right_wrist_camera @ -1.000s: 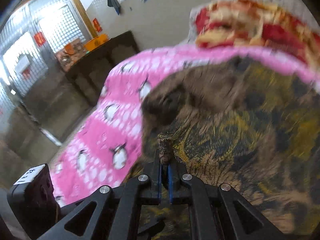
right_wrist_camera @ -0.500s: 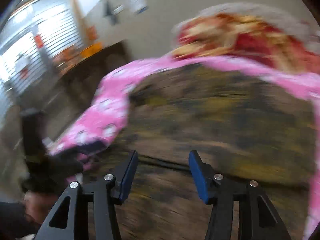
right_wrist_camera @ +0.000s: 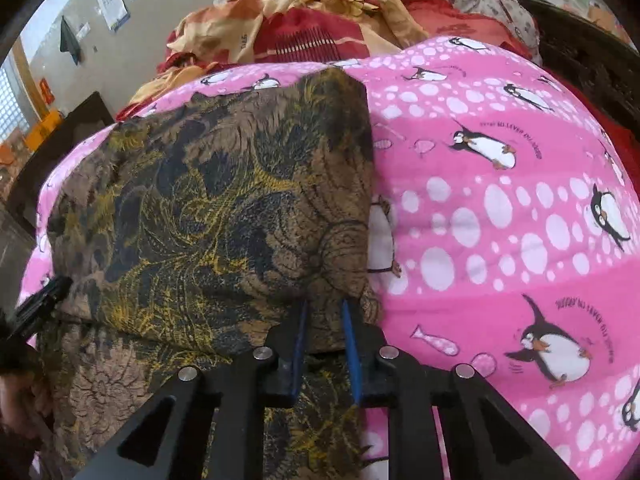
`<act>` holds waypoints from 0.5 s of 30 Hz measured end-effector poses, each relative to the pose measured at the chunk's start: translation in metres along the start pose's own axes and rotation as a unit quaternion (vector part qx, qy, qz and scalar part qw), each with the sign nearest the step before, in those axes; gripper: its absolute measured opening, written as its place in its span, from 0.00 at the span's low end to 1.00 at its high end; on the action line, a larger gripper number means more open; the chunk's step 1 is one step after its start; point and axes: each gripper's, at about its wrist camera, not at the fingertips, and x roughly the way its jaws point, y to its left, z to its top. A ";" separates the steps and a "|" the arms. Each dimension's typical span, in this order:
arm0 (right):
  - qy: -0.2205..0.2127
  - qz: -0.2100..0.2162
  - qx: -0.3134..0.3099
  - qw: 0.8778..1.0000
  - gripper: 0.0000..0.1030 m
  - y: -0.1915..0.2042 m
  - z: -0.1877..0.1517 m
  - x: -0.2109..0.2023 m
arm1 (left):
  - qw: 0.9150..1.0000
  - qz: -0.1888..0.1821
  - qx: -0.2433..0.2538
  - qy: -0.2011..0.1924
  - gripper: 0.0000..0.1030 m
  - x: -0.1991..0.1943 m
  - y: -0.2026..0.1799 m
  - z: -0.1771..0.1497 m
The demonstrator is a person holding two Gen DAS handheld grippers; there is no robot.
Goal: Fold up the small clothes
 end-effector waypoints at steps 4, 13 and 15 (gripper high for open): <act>-0.067 -0.027 -0.038 0.997 0.14 0.024 0.020 -0.033 | 0.999 0.004 -0.014 -0.035 0.39 -0.016 0.000 0.017; -0.059 -0.052 -0.017 0.997 0.18 0.028 0.073 0.027 | 1.000 -0.012 -0.024 -0.002 0.40 0.043 -0.005 0.040; -0.115 -0.048 -0.031 0.992 0.20 0.025 0.065 0.024 | 0.999 -0.029 -0.039 -0.003 0.40 0.043 0.002 0.040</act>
